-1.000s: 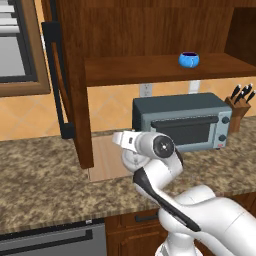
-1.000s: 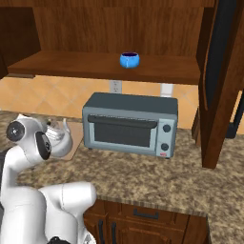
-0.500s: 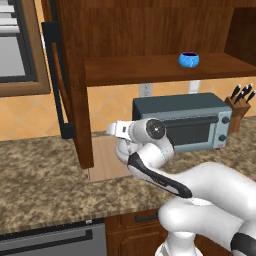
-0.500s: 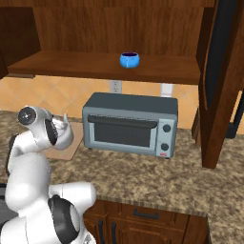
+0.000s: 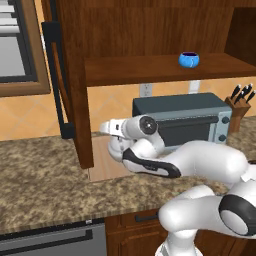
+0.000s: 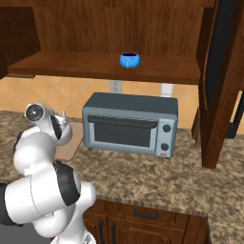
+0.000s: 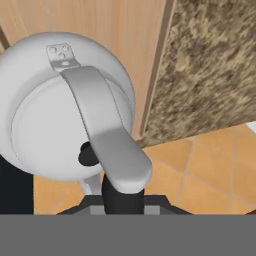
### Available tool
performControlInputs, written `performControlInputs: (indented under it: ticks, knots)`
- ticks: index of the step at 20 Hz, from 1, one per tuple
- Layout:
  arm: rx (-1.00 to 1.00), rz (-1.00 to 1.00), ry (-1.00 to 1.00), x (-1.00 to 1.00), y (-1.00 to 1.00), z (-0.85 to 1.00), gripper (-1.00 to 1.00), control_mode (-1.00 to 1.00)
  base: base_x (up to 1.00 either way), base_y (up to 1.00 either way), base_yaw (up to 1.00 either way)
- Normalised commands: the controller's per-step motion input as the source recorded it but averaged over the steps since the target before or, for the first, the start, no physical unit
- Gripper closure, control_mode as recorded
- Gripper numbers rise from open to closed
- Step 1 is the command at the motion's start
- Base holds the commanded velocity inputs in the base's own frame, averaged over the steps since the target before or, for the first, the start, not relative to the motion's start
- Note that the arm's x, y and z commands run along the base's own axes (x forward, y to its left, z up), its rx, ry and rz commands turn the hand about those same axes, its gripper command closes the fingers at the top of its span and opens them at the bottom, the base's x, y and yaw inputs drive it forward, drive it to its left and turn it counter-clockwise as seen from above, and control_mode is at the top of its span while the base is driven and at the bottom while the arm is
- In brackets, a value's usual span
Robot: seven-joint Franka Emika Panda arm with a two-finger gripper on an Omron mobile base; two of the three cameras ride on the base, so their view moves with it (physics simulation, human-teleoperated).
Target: Pick the kettle from the counter and place it on the tray. Then pick the mug from the cabinet and place it on the tray. Then close the cabinet doors.
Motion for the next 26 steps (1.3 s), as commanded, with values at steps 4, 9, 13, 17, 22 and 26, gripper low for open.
performControlInputs:
  ticks: [4, 9, 13, 17, 22, 26]
  knots:
    - [0.0, 0.0, 0.0, 0.21, 0.16, 0.0, 1.0, -1.0, 0.0, 0.0, 0.0]
    - [0.0, 0.0, 0.0, 0.2, 0.19, -0.11, 1.0, -1.0, 0.0, 0.0, 0.0]
    - [0.0, 0.0, -0.04, 0.34, 0.04, -0.09, 1.0, -1.0, 0.0, 0.0, 0.0]
    - [0.0, 0.0, -0.05, 0.32, 0.12, -0.09, 1.0, -1.0, 0.0, 0.0, 0.0]
    - [0.0, 0.0, 0.0, 0.21, 0.08, -0.08, 1.0, -1.0, 0.0, 0.0, 0.0]
    - [0.0, 0.0, 0.0, 0.31, 0.05, -0.12, 1.0, -1.0, 0.0, 0.0, 0.0]
